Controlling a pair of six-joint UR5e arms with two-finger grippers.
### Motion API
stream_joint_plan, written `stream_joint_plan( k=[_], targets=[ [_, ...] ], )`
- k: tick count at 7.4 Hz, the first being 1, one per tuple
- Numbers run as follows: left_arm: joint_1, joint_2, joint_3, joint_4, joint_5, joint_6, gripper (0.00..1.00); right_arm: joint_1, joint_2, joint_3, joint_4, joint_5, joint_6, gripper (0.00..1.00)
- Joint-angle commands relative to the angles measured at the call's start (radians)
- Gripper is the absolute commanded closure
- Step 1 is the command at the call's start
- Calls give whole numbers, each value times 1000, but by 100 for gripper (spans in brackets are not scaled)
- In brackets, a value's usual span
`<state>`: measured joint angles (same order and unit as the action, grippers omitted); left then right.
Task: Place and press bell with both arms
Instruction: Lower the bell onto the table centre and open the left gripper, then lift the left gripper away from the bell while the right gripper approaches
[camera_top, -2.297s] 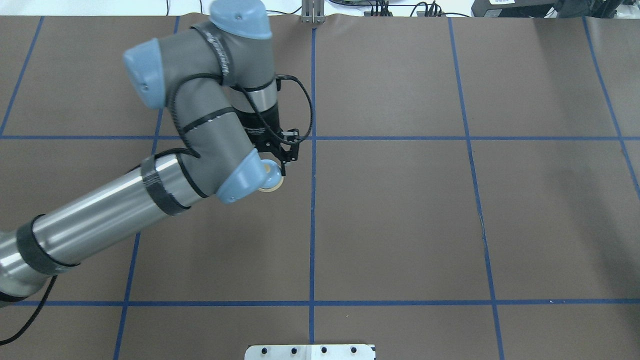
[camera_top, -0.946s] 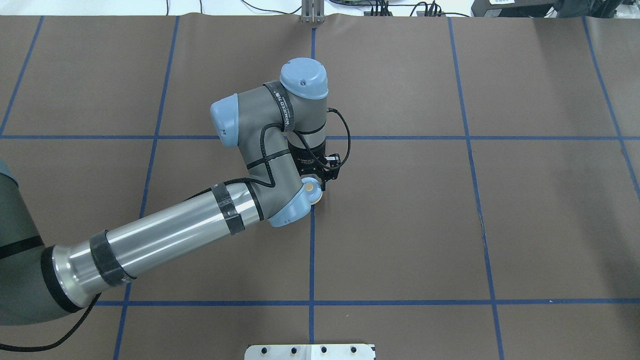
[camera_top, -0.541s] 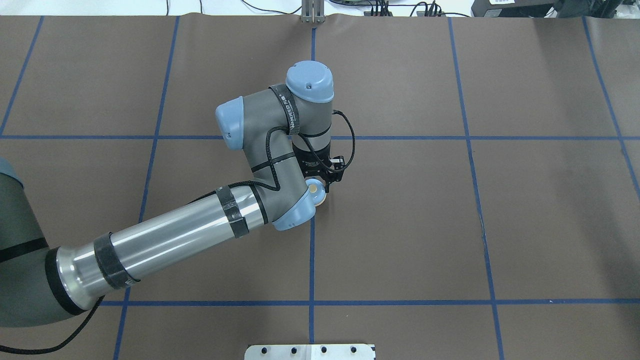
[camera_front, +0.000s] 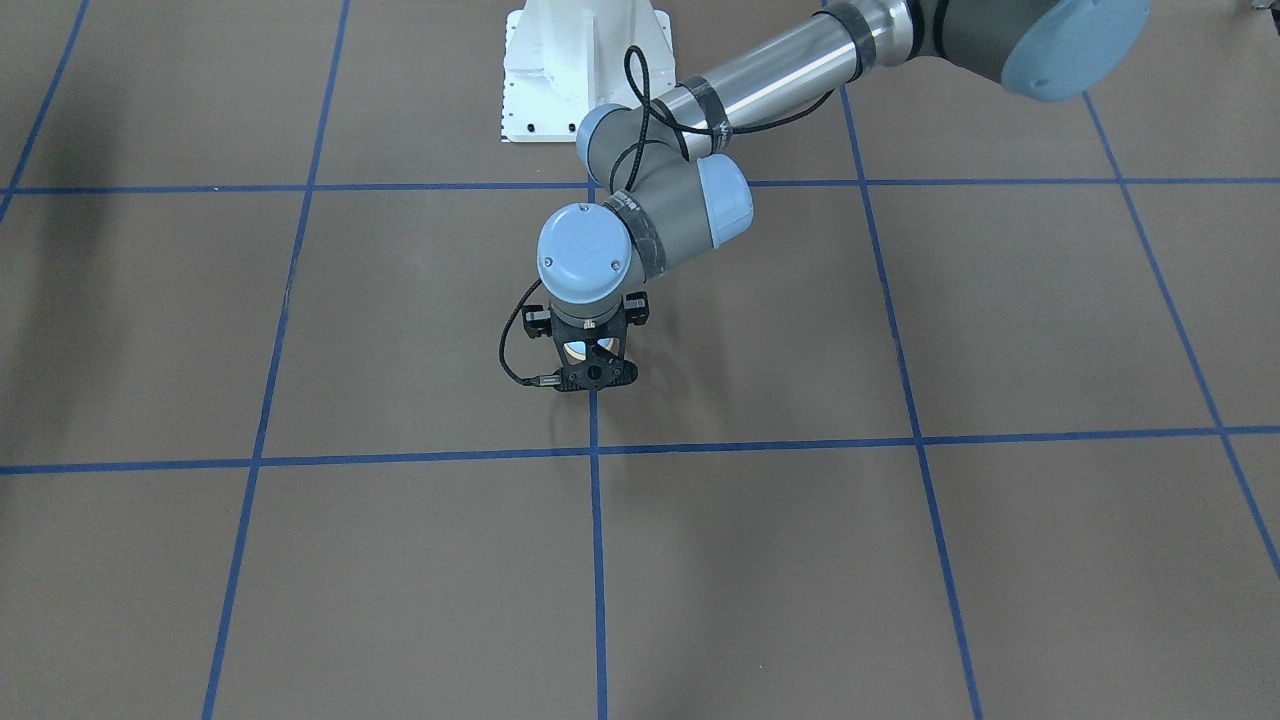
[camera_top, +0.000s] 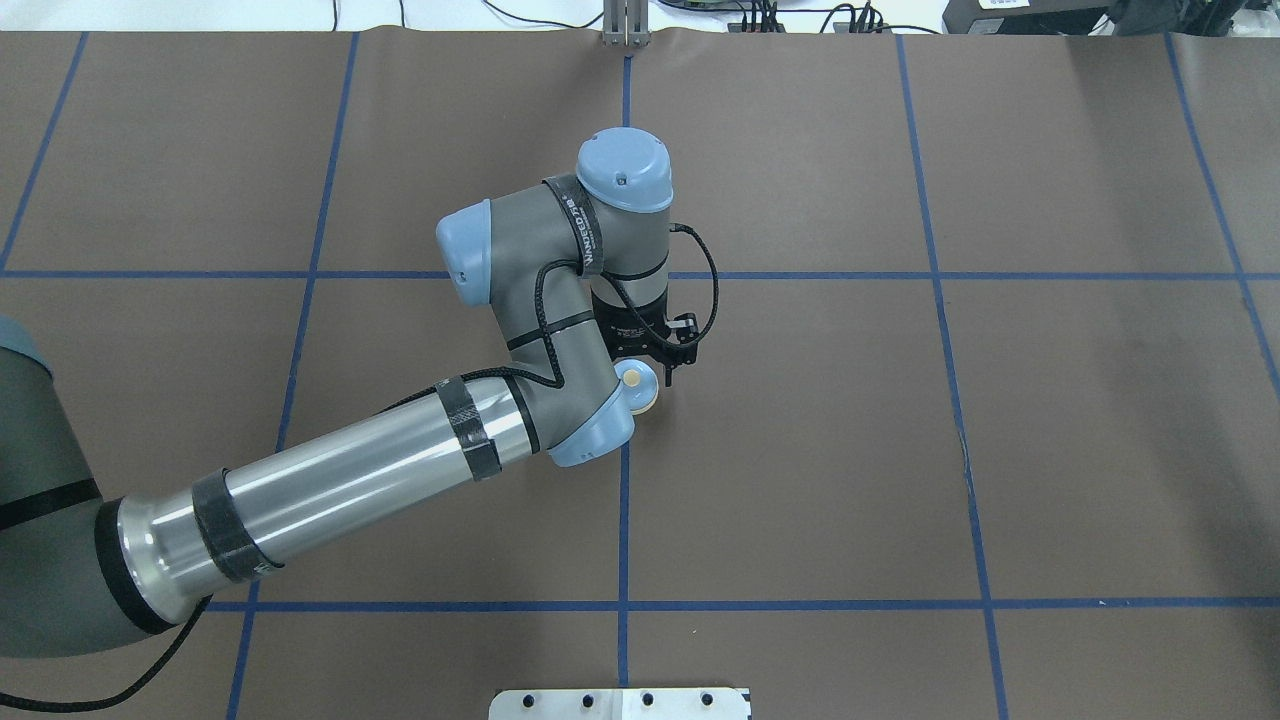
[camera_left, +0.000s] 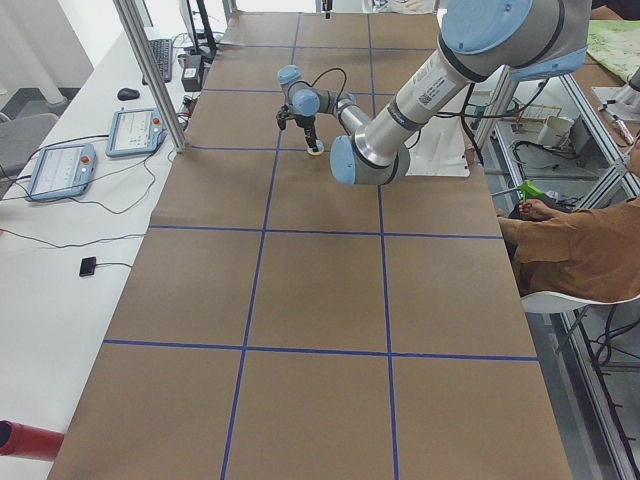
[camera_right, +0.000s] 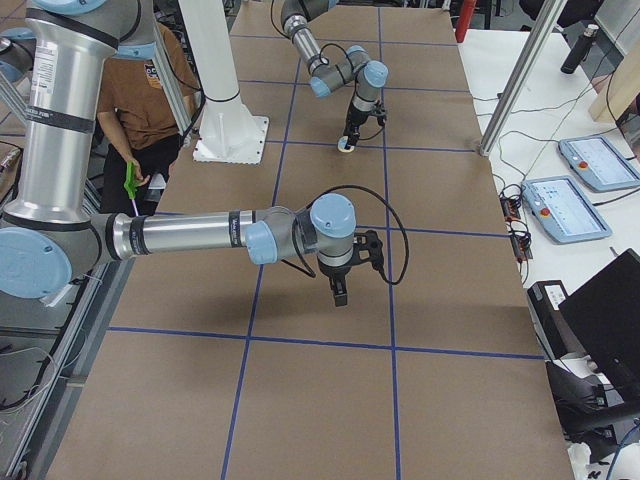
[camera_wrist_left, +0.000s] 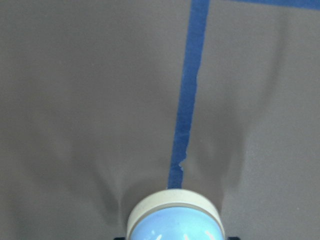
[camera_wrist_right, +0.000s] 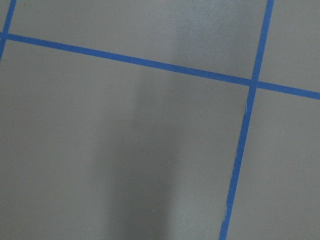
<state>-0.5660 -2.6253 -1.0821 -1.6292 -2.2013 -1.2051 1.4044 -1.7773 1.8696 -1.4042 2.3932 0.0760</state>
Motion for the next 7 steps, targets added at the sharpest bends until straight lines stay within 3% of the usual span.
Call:
stream_joint_plan(
  k=[1,3,4,7],
  targets=[
    [-37,2,-18,-18,-1,-4,1,-50,60,3,1,-2,87,0],
    [-103,52,-129,-6,-12,1,1,-158,189,13,-1,-37,345,0],
    [-132,144,-231,-8,-35,1,1,-259,267,16,-1,-81,554,0],
    [-176,385,-476,-8,-54,112,1,-673,557,28,-25,-331,1119,1]
  ],
)
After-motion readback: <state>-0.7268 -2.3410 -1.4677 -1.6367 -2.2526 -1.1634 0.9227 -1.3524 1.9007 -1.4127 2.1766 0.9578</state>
